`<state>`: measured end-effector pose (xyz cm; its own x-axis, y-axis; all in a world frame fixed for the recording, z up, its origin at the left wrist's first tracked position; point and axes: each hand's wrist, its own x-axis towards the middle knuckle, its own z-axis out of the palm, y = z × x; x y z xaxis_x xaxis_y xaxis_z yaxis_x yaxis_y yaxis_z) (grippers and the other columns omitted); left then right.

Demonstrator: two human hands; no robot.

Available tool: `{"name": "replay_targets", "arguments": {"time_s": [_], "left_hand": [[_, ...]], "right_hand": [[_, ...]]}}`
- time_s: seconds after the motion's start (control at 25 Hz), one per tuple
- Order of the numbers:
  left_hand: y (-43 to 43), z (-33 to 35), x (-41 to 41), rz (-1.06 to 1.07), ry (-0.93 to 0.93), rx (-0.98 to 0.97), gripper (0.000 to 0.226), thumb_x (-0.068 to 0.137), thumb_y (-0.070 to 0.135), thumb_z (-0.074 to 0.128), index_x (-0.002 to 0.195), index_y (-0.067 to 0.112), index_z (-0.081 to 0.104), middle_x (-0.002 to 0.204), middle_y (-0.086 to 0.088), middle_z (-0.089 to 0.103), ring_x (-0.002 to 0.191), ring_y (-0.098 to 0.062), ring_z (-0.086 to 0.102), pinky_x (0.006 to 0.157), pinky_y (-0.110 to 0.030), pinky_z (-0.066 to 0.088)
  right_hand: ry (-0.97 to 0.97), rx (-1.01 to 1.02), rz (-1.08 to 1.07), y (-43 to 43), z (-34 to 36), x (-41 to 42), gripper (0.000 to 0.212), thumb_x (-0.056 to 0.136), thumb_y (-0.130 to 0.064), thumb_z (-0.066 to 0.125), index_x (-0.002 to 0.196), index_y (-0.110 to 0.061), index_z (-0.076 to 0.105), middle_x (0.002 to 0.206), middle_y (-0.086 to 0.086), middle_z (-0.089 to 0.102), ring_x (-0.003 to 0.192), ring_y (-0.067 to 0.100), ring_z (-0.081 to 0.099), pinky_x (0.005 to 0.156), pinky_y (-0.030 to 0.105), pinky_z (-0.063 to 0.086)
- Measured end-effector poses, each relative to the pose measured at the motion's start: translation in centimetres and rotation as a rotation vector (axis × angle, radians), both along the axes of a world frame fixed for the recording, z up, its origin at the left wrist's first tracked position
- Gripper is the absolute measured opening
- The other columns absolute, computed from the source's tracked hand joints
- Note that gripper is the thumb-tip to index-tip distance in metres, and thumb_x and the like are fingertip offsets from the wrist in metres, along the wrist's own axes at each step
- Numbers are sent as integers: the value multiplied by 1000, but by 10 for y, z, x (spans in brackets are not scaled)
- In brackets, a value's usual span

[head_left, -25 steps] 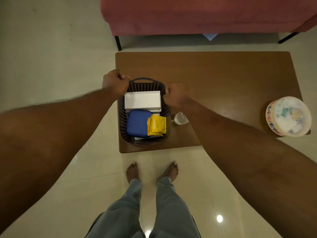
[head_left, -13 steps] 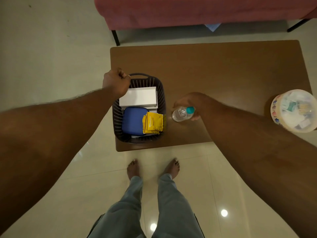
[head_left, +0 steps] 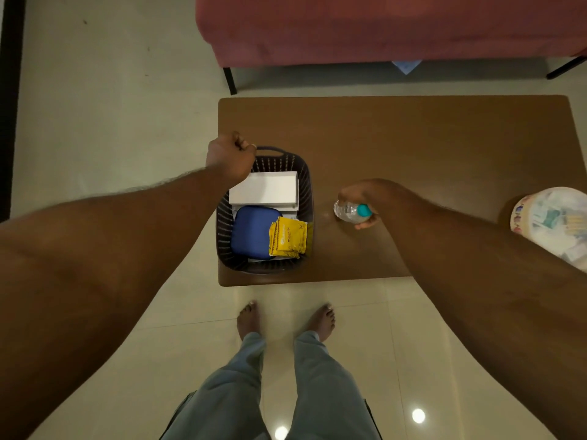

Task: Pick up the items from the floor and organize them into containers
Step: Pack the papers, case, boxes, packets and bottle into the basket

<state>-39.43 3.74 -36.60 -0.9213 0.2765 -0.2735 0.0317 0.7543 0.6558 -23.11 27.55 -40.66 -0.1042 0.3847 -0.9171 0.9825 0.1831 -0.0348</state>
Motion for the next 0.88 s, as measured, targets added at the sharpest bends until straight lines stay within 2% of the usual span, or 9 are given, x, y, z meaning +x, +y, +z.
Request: {"name": "replay_targets", "arguments": {"time_s": [0.12, 0.16, 0.24, 0.36, 0.48, 0.56, 0.68, 0.8, 0.88], "left_hand": [[-8, 12, -1, 18, -13, 38, 17, 93, 28, 60, 92, 11, 63, 82, 2, 61, 70, -11, 55, 62, -19, 43], [-12, 16, 0, 14, -22, 46, 16, 93, 27, 59, 91, 12, 63, 83, 1, 61, 69, -10, 54, 59, -17, 41], [-20, 24, 4, 0, -30, 57, 12, 91, 25, 57, 87, 14, 60, 82, 1, 60, 69, -11, 54, 57, -17, 39], [-36, 29, 14, 15, -60, 58, 10, 88, 25, 56, 85, 16, 57, 84, 2, 59, 76, -17, 56, 59, -22, 43], [-49, 25, 23, 19, -130, -64, 16, 89, 29, 56, 96, 14, 59, 97, -3, 60, 87, -23, 58, 72, -29, 47], [-58, 17, 29, 3, -163, -188, 36, 89, 32, 57, 115, 8, 59, 110, -8, 60, 97, -28, 59, 78, -34, 49], [-72, 6, 39, 38, -264, -287, 54, 87, 35, 61, 131, 5, 50, 128, -17, 57, 111, -35, 60, 85, -39, 54], [-84, -6, 47, 47, -356, -322, 57, 87, 31, 64, 134, 4, 47, 127, -18, 57, 109, -35, 62, 70, -36, 53], [-89, -13, 48, 22, -386, -331, 53, 88, 29, 64, 131, 2, 49, 123, -19, 61, 107, -35, 65, 58, -32, 48]], "right_hand": [[151, 121, -174, -3, 21, 5, 49, 73, -39, 67, 111, -8, 62, 102, 16, 67, 85, 32, 71, 74, 43, 62], [228, 152, -258, -7, 27, 7, 53, 70, -38, 67, 114, -8, 63, 100, 15, 68, 83, 33, 72, 74, 44, 61], [391, 196, -415, -20, 40, 10, 53, 77, -35, 70, 121, -9, 59, 105, 12, 66, 87, 33, 70, 68, 38, 60], [644, 393, -263, -49, 62, 25, 59, 84, -41, 72, 134, -15, 53, 123, 5, 64, 104, 27, 65, 79, 31, 50], [883, 428, -85, -87, 70, 46, 49, 85, -34, 74, 127, -19, 53, 109, -4, 65, 94, 20, 64, 74, 26, 42], [953, 416, 49, -110, 63, 53, 60, 83, -34, 76, 134, -19, 48, 115, -1, 66, 96, 21, 65, 76, 29, 47], [941, 431, 142, -140, 43, 50, 72, 81, -37, 75, 141, -17, 42, 130, 5, 64, 112, 28, 64, 90, 38, 52], [913, 557, 74, -169, 20, 42, 72, 80, -38, 73, 141, -13, 45, 127, 10, 64, 113, 32, 63, 93, 38, 51], [841, 649, 53, -176, 9, 36, 79, 85, -41, 71, 150, -9, 38, 139, 16, 56, 126, 33, 55, 106, 40, 43]]}}
